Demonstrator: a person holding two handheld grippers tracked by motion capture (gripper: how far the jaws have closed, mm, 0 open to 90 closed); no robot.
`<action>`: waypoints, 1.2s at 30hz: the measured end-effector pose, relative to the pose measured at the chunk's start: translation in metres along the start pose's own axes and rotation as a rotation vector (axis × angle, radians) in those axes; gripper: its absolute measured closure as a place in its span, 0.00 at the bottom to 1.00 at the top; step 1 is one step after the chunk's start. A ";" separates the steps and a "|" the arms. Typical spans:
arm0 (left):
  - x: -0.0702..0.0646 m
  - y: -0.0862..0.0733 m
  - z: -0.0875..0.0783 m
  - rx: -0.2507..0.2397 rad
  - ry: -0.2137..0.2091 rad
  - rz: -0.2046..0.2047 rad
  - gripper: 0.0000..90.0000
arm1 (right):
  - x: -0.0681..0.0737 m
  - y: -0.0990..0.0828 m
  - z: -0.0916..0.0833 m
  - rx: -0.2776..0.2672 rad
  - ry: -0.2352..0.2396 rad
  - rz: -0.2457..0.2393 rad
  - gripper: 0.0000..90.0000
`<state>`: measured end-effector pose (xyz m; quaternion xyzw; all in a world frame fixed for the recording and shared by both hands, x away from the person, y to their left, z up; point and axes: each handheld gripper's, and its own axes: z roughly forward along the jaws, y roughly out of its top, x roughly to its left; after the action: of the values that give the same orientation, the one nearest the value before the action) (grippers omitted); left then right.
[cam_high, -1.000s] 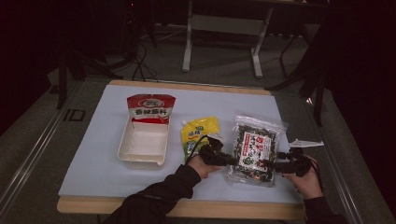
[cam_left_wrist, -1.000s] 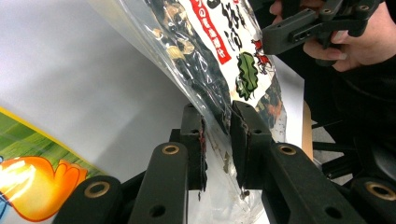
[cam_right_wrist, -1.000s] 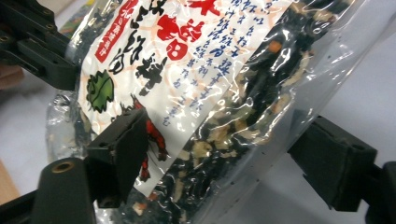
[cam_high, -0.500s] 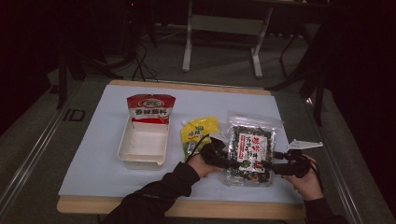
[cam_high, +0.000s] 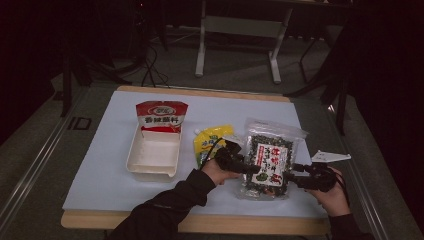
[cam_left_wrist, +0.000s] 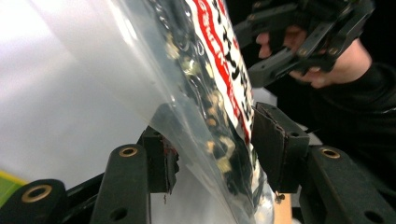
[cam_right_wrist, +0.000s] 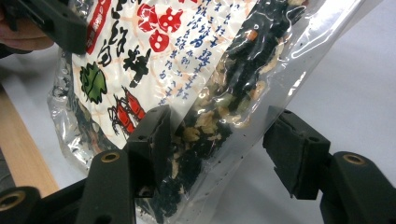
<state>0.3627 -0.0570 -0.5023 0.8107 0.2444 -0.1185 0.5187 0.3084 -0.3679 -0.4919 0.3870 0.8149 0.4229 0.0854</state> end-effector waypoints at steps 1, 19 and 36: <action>-0.001 0.002 0.000 -0.002 0.001 0.001 0.60 | 0.000 0.000 -0.001 -0.002 0.004 -0.004 0.48; -0.028 0.016 -0.006 0.012 -0.131 0.028 0.85 | 0.000 0.003 -0.029 -0.033 0.054 -0.027 0.59; -0.048 0.027 -0.044 -0.087 -0.006 0.151 0.86 | 0.007 0.011 -0.036 -0.164 -0.048 -0.076 0.19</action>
<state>0.3332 -0.0391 -0.4410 0.8032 0.1859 -0.0709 0.5616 0.2932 -0.3813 -0.4595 0.3576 0.7892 0.4754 0.1524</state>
